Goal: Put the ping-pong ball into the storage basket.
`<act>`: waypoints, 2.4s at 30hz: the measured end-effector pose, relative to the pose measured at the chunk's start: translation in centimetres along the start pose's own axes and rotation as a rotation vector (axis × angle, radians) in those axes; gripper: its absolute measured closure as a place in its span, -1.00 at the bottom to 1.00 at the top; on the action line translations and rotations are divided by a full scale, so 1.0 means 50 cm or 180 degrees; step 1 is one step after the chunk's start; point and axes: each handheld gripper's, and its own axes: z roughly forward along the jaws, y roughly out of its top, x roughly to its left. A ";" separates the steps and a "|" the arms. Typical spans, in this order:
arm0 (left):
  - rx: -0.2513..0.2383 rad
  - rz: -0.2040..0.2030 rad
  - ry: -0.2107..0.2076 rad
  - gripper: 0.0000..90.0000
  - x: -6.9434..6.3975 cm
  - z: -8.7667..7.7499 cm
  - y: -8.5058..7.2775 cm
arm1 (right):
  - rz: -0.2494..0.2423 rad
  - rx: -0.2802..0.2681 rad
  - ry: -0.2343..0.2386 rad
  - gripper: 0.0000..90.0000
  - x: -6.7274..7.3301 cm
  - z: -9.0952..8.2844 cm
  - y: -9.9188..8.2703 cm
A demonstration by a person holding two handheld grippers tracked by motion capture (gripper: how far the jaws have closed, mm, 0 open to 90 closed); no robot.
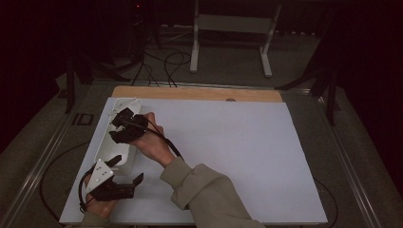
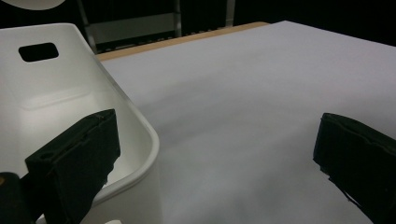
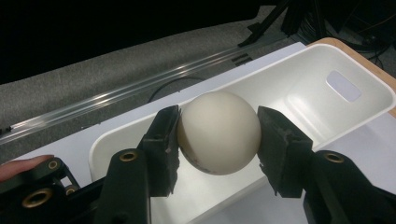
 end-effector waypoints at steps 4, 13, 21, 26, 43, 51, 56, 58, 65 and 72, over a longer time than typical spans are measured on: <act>-0.0002 0.0000 -0.0004 -0.98 0.001 0.000 0.000 | -0.0004 0.0006 0.0017 0.13 0.001 0.005 0.001; -0.0001 0.0002 -0.0004 -0.98 0.001 0.000 0.000 | 0.0011 0.0015 0.0027 0.13 0.001 0.008 0.001; 0.0000 0.0000 -0.0007 -0.98 0.001 0.000 0.000 | 0.0006 0.0020 0.0049 0.12 0.005 0.013 0.002; -0.0002 -0.0001 -0.0008 -0.98 0.001 0.000 0.000 | 0.0015 0.0041 0.0058 0.12 0.009 0.019 0.002; 0.0001 -0.0001 -0.0007 -0.98 0.000 0.000 0.000 | 0.0149 0.0072 -0.0027 -0.81 -0.001 0.025 -0.003; 0.0001 0.0006 -0.0007 -0.98 0.000 0.000 0.000 | 0.0118 0.0098 -0.0036 -0.81 0.000 0.024 -0.005; 0.0001 0.0009 -0.0006 -0.98 0.000 0.000 0.000 | 0.0119 0.0106 -0.0040 -0.80 -0.004 0.019 -0.009; 0.0001 0.0011 -0.0004 -0.98 0.000 0.000 0.000 | 0.0124 0.0105 -0.0043 -0.80 -0.006 0.017 -0.012; 0.0010 0.0020 0.0001 -0.98 0.000 0.000 0.001 | 0.0147 0.0118 -0.0064 -0.80 -0.012 0.009 -0.018; 0.0013 0.0024 0.0001 -0.98 0.000 0.001 0.001 | 0.0151 0.0119 -0.0084 -0.78 -0.019 -0.002 -0.024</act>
